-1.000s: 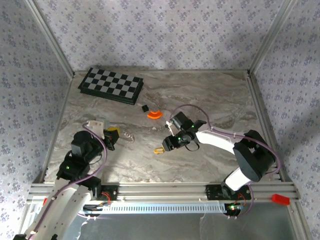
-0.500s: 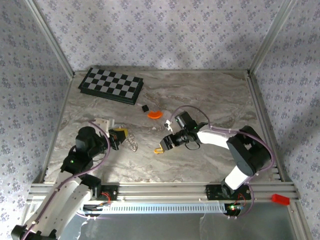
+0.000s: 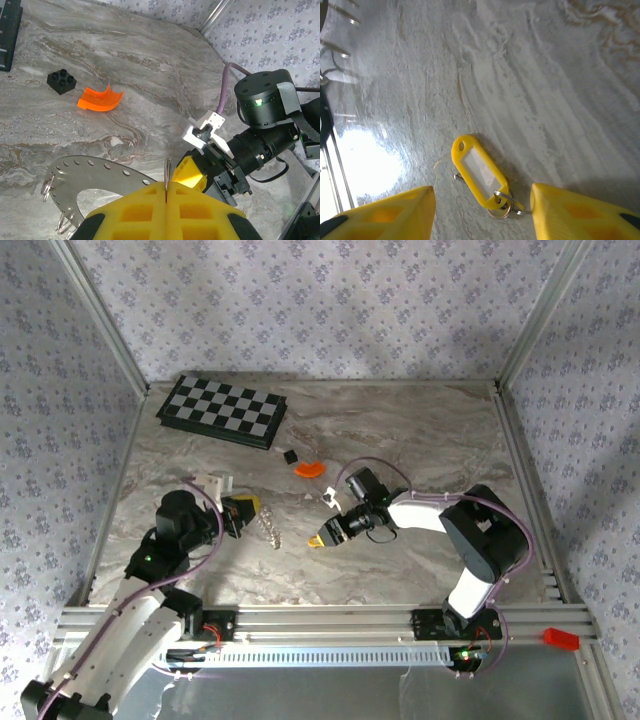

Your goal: Put the keys on the keyring

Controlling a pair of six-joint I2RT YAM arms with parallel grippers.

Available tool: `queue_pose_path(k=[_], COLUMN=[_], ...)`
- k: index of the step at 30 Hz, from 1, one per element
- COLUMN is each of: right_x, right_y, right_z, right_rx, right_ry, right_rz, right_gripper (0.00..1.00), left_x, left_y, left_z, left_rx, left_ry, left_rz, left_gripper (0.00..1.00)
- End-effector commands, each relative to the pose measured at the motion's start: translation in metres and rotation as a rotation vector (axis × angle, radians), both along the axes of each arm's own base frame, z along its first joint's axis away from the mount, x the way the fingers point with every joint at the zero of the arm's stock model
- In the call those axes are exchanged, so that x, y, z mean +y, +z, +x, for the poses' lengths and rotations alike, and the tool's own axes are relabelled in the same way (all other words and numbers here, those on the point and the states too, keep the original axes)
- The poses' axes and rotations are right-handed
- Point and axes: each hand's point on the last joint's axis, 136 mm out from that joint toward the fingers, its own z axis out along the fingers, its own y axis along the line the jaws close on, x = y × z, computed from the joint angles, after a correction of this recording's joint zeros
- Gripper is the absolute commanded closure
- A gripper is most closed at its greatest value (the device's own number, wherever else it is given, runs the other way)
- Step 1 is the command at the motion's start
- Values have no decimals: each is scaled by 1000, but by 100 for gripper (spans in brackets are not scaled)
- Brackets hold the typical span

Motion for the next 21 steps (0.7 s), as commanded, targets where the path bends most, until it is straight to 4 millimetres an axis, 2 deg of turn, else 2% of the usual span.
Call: queue_pose_path(k=[1,7,14,21], right_x=[-7,-13,-16,-14], right_y=[-8,-11,-8,-9], right_z=[-14,-16,-13,-12], right_rx=[24,11,-35,-44], right_ry=[24,14,7,15], right_rz=[-26,-70,-95,-92], right_gripper=[48,54,64,68], left_x=[-2,0,0,0], left_y=[42,42,40,38], left_z=[2,-1,-1,0], left_rx=[-113,-123,-124,-121], left_ry=[-1,1,1,3], left_rz=[-56,-52,-44,-39], left_gripper=[100,100,100,100])
